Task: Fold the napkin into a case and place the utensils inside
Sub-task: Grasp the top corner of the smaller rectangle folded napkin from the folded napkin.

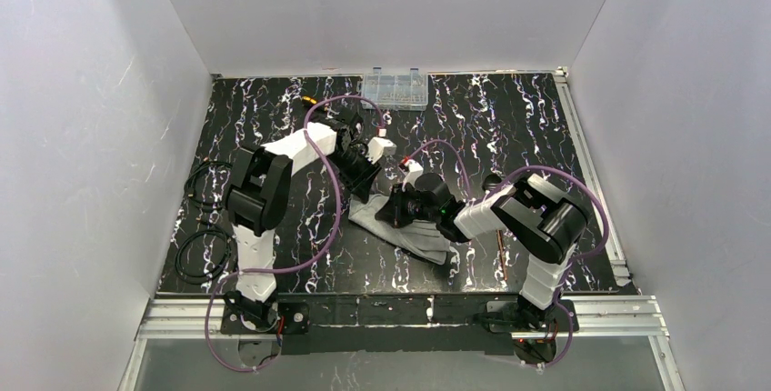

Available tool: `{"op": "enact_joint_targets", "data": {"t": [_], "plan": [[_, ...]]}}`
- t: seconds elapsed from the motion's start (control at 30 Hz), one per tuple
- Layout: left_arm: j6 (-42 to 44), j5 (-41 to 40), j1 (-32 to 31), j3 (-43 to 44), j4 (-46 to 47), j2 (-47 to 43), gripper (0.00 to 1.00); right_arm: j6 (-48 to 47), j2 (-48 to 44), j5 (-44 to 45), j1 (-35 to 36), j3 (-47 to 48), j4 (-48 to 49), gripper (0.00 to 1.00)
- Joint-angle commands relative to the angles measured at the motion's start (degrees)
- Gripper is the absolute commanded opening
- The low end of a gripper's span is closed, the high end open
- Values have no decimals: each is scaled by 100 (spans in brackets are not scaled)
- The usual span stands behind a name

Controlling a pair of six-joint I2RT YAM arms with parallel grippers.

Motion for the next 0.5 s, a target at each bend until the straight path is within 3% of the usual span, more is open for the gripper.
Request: {"op": "enact_joint_targets", "data": {"t": [0.0,0.47], "plan": [[-12,-28,-185,-153,-57,-451,27,122,154,229,33,66,-90,7],[-354,-657,-354,-206,72,-673,39,348,198,250,73,-112,-309,5]]}}
